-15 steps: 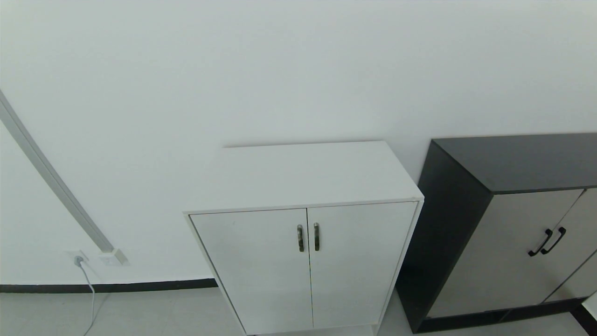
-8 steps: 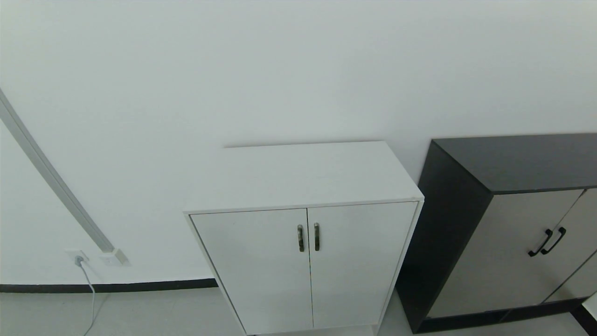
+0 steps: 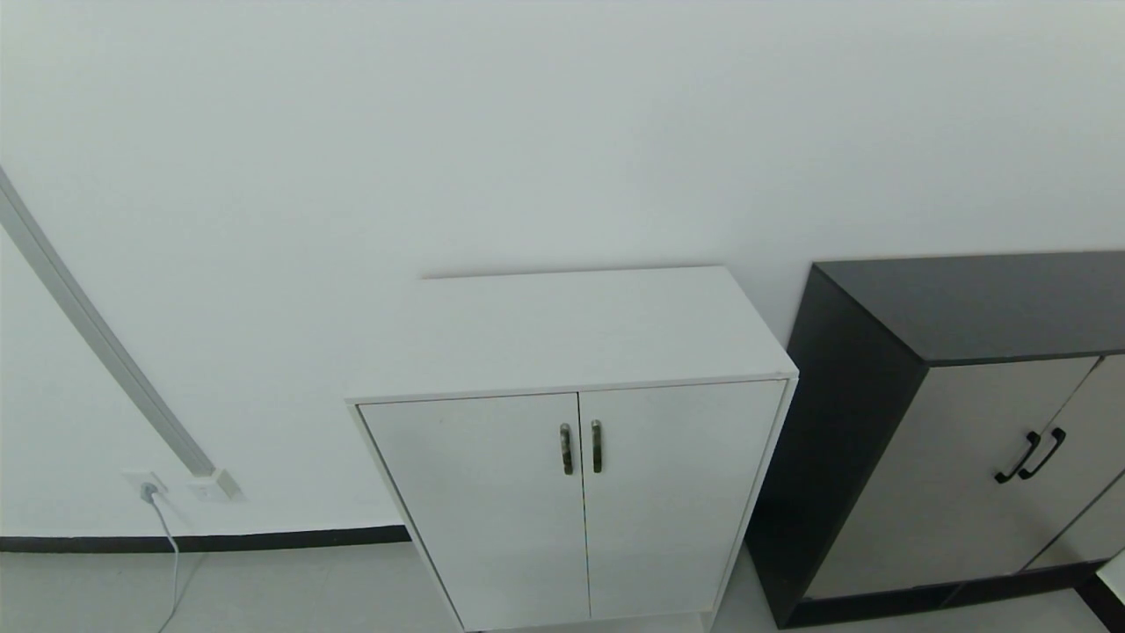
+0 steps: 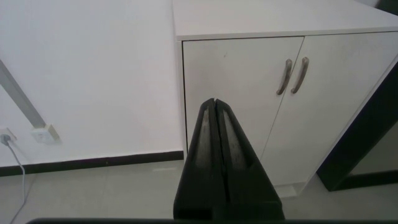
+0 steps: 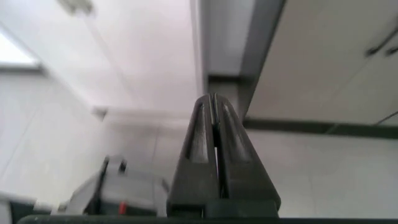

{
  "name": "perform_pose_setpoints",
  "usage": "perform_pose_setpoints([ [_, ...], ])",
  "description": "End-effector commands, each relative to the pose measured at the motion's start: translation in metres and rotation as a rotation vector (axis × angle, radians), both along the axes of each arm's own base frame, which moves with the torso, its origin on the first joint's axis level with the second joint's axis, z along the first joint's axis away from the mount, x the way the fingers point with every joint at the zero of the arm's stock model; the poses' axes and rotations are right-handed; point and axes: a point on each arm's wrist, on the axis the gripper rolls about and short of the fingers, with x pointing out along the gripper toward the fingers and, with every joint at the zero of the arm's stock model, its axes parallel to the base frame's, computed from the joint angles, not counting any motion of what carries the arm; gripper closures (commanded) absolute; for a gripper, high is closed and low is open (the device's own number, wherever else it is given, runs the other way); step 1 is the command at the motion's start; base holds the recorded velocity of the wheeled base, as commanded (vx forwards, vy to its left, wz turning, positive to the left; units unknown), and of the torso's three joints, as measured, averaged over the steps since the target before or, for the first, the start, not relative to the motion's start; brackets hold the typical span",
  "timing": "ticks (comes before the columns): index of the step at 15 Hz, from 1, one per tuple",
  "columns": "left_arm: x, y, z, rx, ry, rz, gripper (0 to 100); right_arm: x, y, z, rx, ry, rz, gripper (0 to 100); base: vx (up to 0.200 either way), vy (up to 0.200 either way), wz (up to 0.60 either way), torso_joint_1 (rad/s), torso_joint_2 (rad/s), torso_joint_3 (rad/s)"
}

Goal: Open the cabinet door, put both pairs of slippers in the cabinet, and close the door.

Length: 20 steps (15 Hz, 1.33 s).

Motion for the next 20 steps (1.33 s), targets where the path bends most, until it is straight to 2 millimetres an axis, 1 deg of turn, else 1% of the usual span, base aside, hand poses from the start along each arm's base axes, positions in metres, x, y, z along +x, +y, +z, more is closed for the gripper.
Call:
perform_pose_setpoints([
  [1, 0.000, 0.000, 0.000, 0.001, 0.000, -0.001, 100, -0.010, -0.001, -0.001, 0.009, -0.128, -0.039, 100, 0.000, 0.000, 0.00, 0.000, 0.00, 0.000],
  [4, 0.000, 0.000, 0.000, 0.000, 0.000, 0.001, 100, -0.013, -0.001, -0.001, 0.012, -0.167, -0.039, 100, 0.000, 0.000, 0.00, 0.000, 0.00, 0.000],
  [5, 0.000, 0.000, 0.000, 0.001, 0.000, 0.000, 100, -0.016, -0.001, -0.002, 0.016, -0.211, -0.040, 100, 0.000, 0.000, 0.00, 0.000, 0.00, 0.000],
  [9, 0.000, 0.000, 0.000, 0.001, 0.000, 0.000, 100, -0.018, -0.001, -0.002, 0.020, -0.234, -0.066, 100, 0.000, 0.000, 0.00, 0.000, 0.00, 0.000],
  [11, 0.000, 0.000, 0.000, 0.001, 0.000, -0.001, 100, -0.023, 0.000, -0.003, 0.014, -0.294, -0.095, 100, 0.000, 0.000, 0.00, 0.000, 0.00, 0.000],
  [13, 0.000, 0.000, 0.000, 0.001, -0.001, -0.001, 100, -0.023, -0.001, -0.003, 0.016, -0.294, -0.134, 100, 0.000, 0.000, 0.00, 0.000, 0.00, 0.000],
  [20, 0.000, 0.000, 0.000, 0.000, 0.000, -0.001, 100, -0.023, -0.001, -0.003, 0.010, -0.294, -0.130, 100, 0.000, 0.000, 0.00, 0.000, 0.00, 0.000],
])
